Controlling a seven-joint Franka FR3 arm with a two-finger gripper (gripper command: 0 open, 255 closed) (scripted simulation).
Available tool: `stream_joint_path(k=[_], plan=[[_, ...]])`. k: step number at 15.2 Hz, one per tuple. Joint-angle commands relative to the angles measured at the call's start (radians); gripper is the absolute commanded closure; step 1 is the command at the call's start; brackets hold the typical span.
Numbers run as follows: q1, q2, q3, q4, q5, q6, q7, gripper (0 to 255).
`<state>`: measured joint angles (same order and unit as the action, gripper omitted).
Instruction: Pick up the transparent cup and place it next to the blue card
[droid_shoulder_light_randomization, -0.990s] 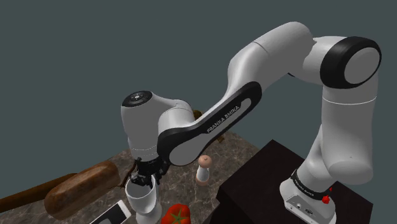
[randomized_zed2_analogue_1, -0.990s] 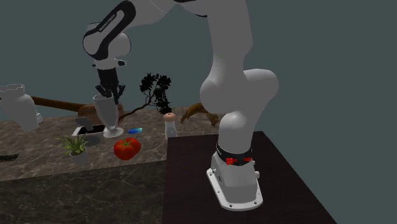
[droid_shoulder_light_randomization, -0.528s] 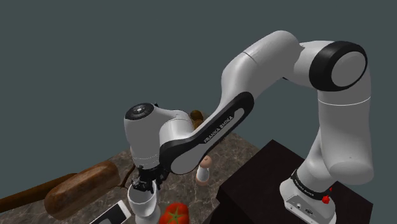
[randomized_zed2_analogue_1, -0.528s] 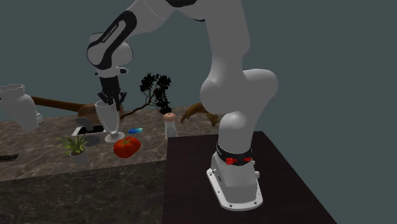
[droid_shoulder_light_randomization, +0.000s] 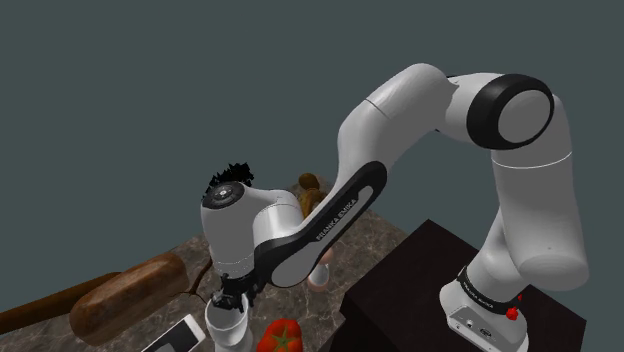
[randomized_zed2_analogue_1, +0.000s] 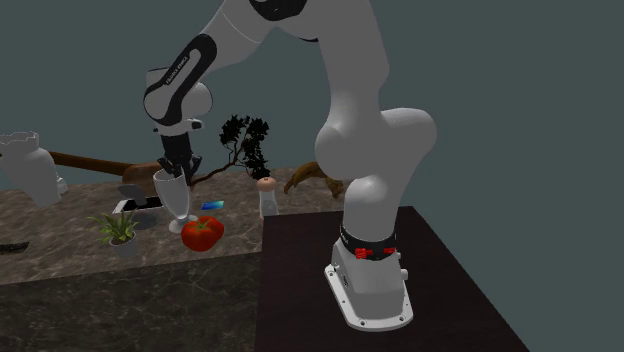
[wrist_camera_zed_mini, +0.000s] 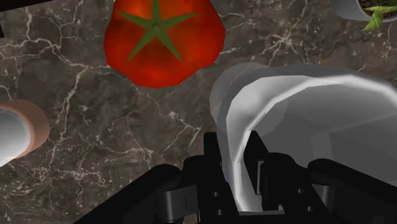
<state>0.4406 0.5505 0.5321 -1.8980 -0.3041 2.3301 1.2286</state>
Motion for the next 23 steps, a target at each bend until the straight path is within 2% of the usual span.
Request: stream_joint_path(k=[1, 7, 8, 13, 17, 23], plan=[[0.002, 0.004, -0.002, 0.0, -0.003, 0.006, 0.002, 255], [0.002, 0.004, -0.002, 0.0, -0.003, 0.006, 0.002, 255], [0.002, 0.004, -0.002, 0.0, -0.003, 0.006, 0.002, 0], [0.002, 0.004, -0.002, 0.0, -0.003, 0.006, 0.002, 0], [-0.029, -0.076, 0.036, 0.019, 0.05, -0.087, -0.032, 0], [-0.029, -0.077, 0.036, 0.019, 0.05, -0.087, -0.032, 0]])
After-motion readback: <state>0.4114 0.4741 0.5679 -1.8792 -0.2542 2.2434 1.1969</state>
